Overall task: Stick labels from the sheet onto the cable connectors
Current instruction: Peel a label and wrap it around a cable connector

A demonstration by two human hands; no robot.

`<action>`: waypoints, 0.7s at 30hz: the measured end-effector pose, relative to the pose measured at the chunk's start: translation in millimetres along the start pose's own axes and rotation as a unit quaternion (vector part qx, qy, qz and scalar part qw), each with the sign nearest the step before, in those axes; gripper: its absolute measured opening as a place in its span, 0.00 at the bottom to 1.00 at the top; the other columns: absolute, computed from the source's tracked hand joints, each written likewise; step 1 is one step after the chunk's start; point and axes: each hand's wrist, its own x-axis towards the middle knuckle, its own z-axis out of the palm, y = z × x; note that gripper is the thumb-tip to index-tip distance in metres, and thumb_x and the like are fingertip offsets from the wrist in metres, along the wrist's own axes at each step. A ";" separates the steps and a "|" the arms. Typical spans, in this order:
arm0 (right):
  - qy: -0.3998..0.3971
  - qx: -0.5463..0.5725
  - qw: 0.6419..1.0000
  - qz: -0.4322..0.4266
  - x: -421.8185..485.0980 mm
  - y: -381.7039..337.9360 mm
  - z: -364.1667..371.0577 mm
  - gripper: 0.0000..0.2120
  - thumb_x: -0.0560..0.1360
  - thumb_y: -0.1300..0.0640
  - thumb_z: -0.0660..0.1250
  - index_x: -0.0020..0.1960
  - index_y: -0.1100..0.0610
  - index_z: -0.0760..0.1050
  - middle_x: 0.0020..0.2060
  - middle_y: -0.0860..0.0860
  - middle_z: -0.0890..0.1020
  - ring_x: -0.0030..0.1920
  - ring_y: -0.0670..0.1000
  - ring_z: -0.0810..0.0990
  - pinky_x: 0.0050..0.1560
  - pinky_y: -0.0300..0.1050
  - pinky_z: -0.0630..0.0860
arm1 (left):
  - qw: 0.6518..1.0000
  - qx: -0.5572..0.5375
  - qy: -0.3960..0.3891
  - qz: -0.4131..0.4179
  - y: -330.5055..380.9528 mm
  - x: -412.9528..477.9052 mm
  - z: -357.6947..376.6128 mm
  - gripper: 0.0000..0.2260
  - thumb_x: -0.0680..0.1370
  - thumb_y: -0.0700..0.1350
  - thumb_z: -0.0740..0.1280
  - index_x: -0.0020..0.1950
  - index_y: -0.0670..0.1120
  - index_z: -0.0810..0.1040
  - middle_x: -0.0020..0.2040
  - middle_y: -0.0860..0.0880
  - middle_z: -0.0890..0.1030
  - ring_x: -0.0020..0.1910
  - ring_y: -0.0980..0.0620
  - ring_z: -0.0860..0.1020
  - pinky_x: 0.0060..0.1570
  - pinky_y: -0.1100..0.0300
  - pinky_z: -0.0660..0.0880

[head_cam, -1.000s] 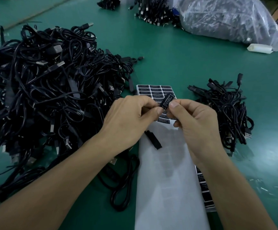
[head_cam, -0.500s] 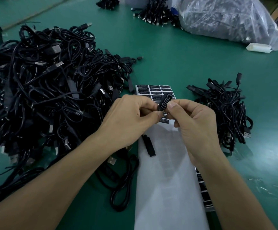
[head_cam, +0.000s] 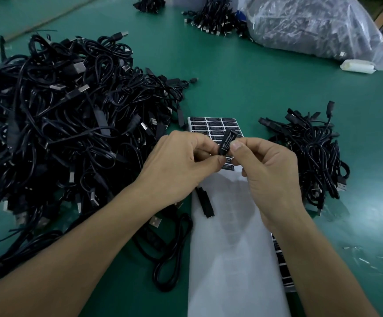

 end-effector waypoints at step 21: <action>-0.012 -0.041 0.999 -0.026 2.1 6.9 -2.7 0.08 0.79 0.60 0.69 0.42 0.52 0.82 0.30 0.39 0.81 0.30 0.37 0.75 0.35 0.28 0.71 | 1.000 -0.006 -0.003 0.005 -2.6 1.4 0.4 0.02 0.75 0.49 0.75 0.44 0.52 0.85 0.35 0.55 0.85 0.37 0.49 0.83 0.43 0.45 0.80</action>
